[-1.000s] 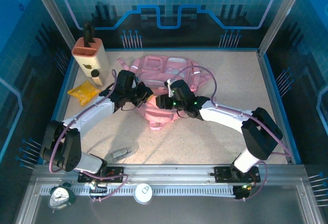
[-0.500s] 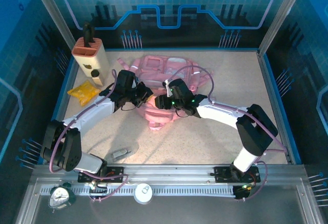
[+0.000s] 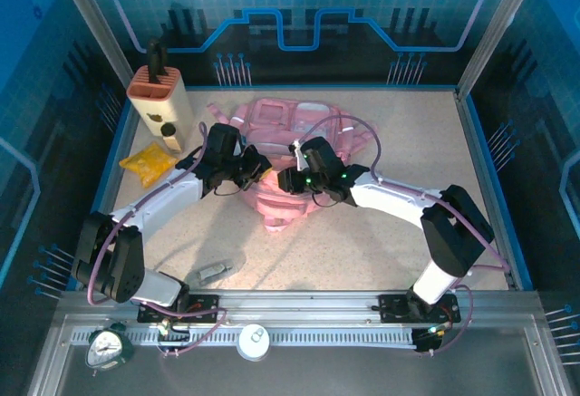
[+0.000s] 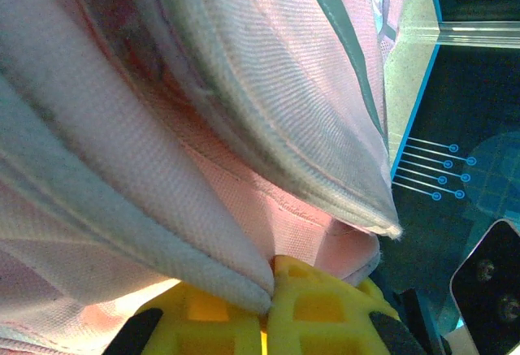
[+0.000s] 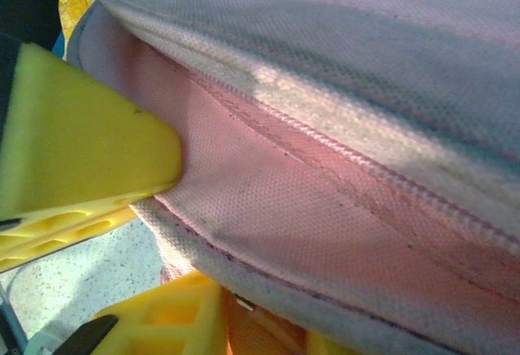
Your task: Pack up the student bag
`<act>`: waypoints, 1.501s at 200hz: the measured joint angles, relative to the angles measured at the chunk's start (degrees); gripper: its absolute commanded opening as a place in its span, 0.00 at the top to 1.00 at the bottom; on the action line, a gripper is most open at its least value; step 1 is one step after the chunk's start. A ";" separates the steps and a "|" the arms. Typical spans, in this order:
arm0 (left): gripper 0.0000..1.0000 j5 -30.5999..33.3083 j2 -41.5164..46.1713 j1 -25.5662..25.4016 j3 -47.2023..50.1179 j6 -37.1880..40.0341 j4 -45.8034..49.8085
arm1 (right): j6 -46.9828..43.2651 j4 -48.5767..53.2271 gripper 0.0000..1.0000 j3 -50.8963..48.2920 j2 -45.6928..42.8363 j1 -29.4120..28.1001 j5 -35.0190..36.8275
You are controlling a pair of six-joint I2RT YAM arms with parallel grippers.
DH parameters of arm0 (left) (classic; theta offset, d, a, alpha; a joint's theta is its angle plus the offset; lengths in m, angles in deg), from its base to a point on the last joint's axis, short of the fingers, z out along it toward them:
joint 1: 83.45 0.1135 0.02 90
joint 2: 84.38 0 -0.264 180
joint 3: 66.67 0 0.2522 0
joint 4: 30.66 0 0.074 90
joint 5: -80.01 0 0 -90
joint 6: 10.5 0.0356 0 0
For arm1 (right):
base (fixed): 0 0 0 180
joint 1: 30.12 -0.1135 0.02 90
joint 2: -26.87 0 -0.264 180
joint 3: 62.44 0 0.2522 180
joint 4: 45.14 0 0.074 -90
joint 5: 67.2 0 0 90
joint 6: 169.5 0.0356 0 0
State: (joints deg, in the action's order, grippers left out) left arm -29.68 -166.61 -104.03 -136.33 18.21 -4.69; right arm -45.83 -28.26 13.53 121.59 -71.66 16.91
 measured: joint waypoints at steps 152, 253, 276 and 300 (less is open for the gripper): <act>0.58 -2.93 0.61 5.16 0.17 7.15 5.44 | 7.37 1.16 0.60 5.03 4.52 -8.09 6.82; 0.50 8.09 11.67 -0.44 13.31 -11.65 -5.66 | 7.10 -3.37 0.57 -1.97 1.66 -4.83 -0.90; 0.51 10.88 11.02 -0.44 13.29 -12.31 -5.51 | 5.09 -4.20 0.54 -1.84 2.05 -4.61 -2.12; 0.54 13.05 10.67 -0.26 12.59 -12.15 -4.09 | 3.34 -4.48 0.42 -1.84 2.10 -4.55 -1.70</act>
State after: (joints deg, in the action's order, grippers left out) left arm -16.63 -155.95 -104.29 -123.74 6.05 -8.78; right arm -42.48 -32.74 11.70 123.69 -76.20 15.21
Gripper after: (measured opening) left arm 0.476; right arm 0.539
